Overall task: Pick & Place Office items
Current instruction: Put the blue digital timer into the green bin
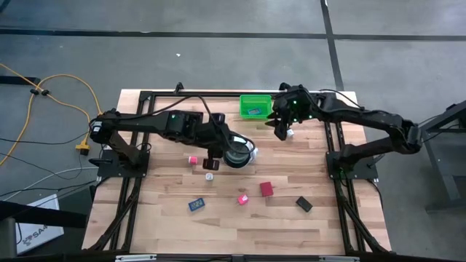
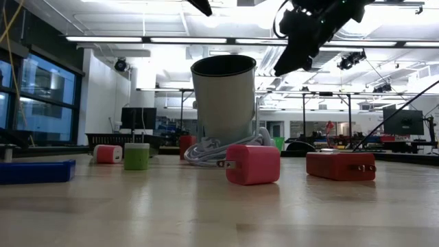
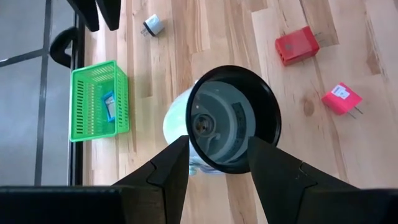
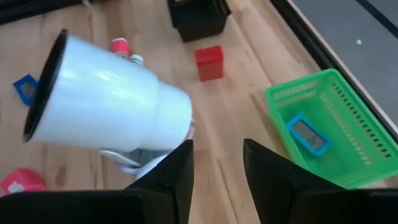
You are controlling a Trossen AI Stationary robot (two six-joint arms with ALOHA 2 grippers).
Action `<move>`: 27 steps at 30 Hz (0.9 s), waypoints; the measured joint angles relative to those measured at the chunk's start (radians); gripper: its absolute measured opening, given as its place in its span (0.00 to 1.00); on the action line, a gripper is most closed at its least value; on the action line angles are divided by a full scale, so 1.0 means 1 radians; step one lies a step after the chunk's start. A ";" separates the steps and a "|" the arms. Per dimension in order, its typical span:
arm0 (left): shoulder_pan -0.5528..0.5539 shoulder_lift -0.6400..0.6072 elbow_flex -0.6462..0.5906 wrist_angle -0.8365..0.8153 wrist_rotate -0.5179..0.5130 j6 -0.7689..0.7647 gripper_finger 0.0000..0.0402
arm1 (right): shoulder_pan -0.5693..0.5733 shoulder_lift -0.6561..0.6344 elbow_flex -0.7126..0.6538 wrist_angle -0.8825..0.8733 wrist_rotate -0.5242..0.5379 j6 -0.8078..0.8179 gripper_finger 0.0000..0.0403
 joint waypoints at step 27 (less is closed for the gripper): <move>-0.263 -0.004 -0.011 -0.238 -0.148 -0.452 0.39 | 0.067 0.000 0.000 -0.262 0.128 -0.025 0.31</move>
